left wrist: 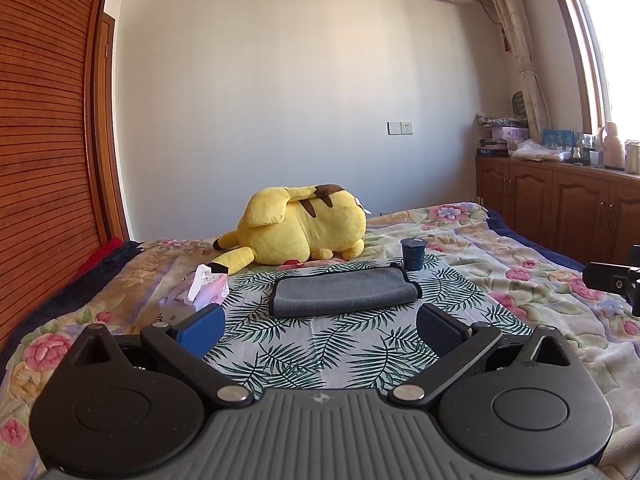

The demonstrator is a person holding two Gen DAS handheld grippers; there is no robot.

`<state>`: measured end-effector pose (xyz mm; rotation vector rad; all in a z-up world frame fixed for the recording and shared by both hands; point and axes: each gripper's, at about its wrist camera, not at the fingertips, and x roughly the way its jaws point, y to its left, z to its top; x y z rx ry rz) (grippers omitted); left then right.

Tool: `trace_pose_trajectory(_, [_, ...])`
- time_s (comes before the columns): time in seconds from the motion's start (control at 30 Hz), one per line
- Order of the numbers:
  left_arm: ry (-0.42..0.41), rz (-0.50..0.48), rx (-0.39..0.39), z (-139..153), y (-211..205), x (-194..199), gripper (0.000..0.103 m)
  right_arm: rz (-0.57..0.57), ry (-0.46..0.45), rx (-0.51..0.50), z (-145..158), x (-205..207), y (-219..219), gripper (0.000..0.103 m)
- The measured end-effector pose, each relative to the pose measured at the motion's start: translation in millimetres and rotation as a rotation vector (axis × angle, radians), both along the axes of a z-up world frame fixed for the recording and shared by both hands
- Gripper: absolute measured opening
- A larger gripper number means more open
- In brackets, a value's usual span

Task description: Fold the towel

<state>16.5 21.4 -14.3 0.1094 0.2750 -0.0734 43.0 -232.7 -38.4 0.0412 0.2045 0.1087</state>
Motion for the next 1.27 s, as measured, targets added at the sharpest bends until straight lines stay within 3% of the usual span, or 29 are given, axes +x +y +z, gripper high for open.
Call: trace_pose_trajectory(1.27, [0.005, 0.0, -0.002, -3.2, 2.1, 0.2, 0.087, -0.001, 0.004, 0.002, -3.1, 0.0, 0.0, 0.103])
